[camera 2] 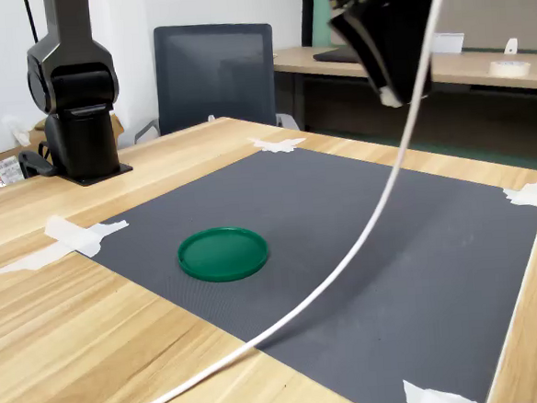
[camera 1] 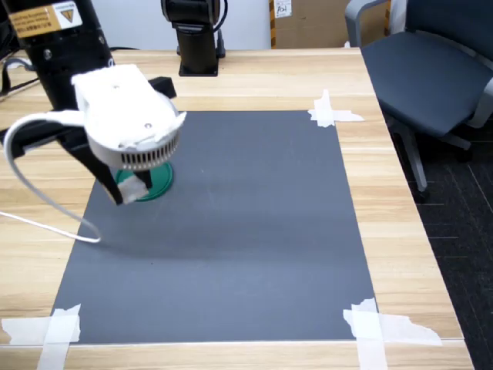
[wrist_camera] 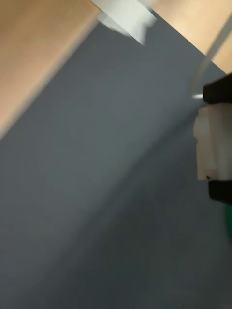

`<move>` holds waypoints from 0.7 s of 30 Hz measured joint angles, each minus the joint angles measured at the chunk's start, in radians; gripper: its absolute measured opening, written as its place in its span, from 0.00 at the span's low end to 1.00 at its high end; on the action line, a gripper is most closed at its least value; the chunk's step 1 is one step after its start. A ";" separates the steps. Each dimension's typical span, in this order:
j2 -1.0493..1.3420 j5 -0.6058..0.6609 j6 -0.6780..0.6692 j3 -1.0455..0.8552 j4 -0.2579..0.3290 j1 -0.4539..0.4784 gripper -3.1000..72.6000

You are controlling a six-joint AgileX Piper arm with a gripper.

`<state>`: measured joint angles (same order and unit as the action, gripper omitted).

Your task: Grasp a white terminal and put it in the green lid.

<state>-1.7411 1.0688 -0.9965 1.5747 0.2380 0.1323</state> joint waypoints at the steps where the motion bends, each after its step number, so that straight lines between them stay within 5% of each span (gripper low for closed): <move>1: 0.018 -0.003 -0.014 -0.037 0.000 0.006 0.38; 10: 0.148 -0.085 -0.098 -0.339 -0.051 0.025 0.38; 21: 0.201 -0.140 -0.067 -0.483 -0.161 0.027 0.38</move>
<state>-1.5399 0.9286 -1.0636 1.0913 0.0766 0.1588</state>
